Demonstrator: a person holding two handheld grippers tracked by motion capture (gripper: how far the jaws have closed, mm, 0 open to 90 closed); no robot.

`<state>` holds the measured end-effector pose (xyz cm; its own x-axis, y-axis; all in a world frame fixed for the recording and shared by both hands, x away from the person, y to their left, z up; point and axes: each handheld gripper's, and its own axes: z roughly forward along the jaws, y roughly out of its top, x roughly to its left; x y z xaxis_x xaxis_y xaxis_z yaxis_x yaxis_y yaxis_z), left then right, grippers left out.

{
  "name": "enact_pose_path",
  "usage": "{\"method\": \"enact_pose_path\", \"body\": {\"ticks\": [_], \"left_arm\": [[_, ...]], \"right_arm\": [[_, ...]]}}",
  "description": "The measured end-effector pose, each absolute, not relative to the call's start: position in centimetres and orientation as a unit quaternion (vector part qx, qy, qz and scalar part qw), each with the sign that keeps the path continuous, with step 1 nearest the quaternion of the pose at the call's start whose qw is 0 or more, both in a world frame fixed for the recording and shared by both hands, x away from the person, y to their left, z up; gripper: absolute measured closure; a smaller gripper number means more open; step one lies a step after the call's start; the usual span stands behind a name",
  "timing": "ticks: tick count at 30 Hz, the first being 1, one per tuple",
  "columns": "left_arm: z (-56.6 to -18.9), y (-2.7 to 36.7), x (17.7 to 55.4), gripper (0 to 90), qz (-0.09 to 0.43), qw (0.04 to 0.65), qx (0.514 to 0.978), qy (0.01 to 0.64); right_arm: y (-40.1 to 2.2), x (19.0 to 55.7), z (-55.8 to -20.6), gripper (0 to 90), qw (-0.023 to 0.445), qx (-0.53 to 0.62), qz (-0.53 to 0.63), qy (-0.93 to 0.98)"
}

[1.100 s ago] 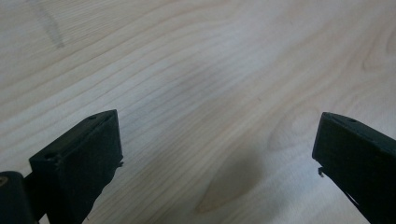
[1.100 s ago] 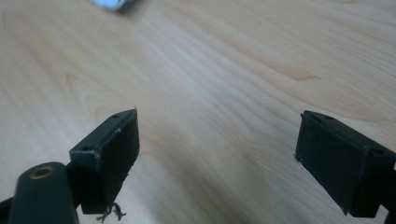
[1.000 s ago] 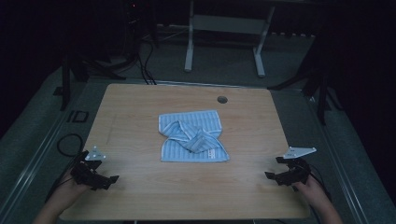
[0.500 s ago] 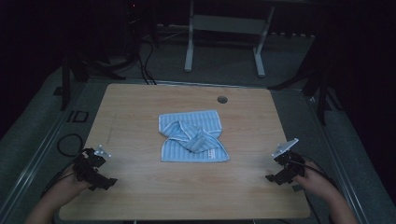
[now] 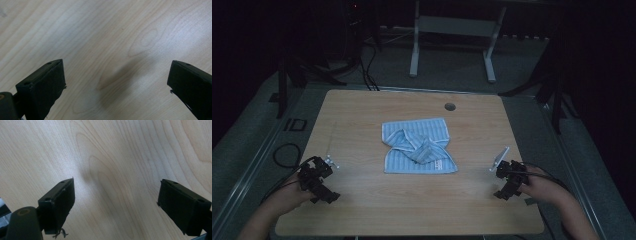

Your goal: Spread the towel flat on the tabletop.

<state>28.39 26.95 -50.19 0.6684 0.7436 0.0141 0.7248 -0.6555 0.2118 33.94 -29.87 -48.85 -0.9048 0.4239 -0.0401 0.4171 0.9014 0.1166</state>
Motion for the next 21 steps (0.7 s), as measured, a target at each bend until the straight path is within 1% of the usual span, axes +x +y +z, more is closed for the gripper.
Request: {"method": "enact_pose_path", "body": {"ticks": [6,12,21], "left_arm": [[-50.3,26.2,28.9,1.7,0.04,0.076,0.915,0.395],[-50.0,25.4,29.5,1.6,0.034,0.077,0.921,0.381],[-49.7,23.8,30.9,1.7,0.033,0.092,0.924,0.37]], "right_arm": [[-28.8,34.3,-48.8,14.1,0.001,0.216,0.031,0.976],[-28.0,34.4,-48.9,13.6,-0.005,0.203,0.021,0.979],[-27.3,35.7,-48.6,15.0,-0.001,0.201,0.017,0.979]]}}
